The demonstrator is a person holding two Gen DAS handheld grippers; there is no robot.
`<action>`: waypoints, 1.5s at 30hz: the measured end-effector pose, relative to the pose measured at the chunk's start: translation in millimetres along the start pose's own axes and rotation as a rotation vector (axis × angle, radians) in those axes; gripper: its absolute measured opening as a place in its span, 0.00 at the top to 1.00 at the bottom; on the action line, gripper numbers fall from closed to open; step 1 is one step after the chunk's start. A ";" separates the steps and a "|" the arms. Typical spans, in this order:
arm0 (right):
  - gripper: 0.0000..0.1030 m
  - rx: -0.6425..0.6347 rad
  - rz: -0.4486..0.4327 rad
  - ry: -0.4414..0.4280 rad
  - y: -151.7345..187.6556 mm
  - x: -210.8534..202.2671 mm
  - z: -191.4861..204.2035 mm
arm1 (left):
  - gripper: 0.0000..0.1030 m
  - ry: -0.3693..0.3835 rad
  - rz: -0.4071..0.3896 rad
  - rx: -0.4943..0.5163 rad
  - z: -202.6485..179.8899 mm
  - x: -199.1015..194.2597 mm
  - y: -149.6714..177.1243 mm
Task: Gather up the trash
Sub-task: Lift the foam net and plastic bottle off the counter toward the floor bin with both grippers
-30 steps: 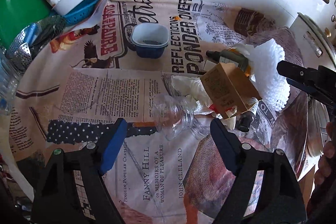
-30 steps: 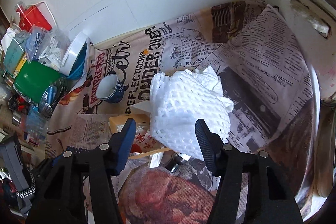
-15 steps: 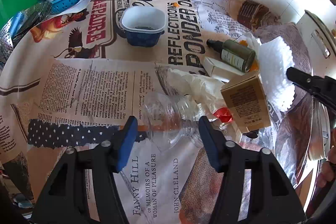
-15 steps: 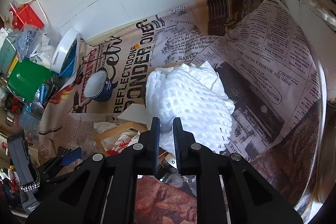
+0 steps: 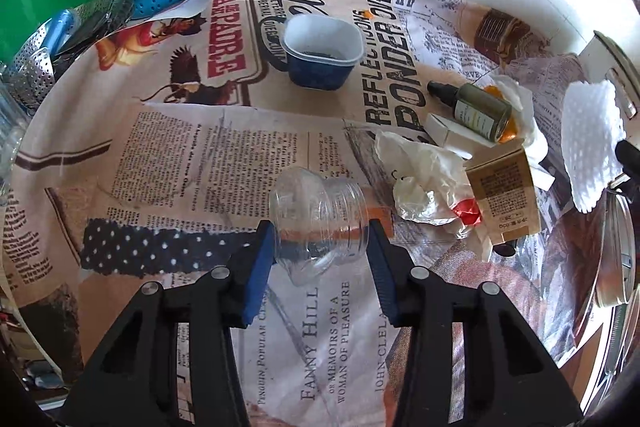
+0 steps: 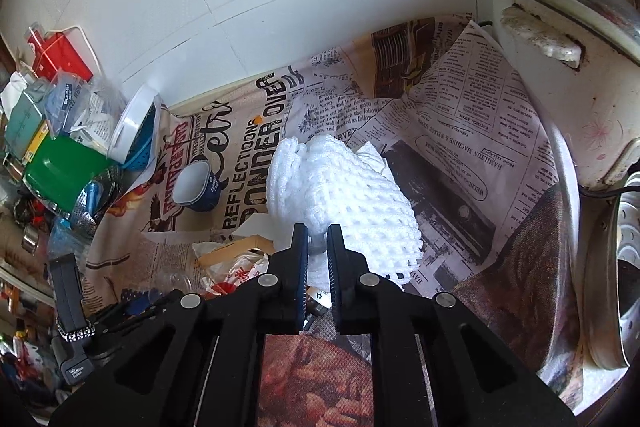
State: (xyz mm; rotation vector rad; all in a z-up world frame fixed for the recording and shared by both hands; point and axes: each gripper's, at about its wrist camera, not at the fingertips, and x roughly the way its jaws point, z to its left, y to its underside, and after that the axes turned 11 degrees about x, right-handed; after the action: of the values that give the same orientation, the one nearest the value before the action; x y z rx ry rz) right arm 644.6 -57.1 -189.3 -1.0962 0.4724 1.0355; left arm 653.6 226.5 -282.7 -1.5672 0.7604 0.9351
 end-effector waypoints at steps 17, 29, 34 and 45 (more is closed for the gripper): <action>0.91 0.048 -0.167 0.037 76.0 -100.3 25.4 | 0.56 0.078 -0.225 0.198 -9.8 -139.2 23.0; 0.91 0.009 -0.152 0.010 133.1 -151.1 8.7 | 0.56 0.121 -0.261 0.231 -71.2 -196.9 92.5; 0.91 -0.045 -0.128 -0.022 162.8 -173.4 -8.3 | 0.56 0.104 -0.267 0.194 -101.6 -214.9 133.8; 0.91 -0.101 -0.031 -0.059 218.5 -202.9 -61.6 | 0.56 0.082 -0.205 0.098 -151.0 -220.9 219.2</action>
State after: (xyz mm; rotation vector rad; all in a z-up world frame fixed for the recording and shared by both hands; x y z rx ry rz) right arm 368.9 -184.8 -170.0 -1.1557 0.3585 1.0706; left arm 384.4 34.8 -180.6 -1.5713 0.6776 0.6774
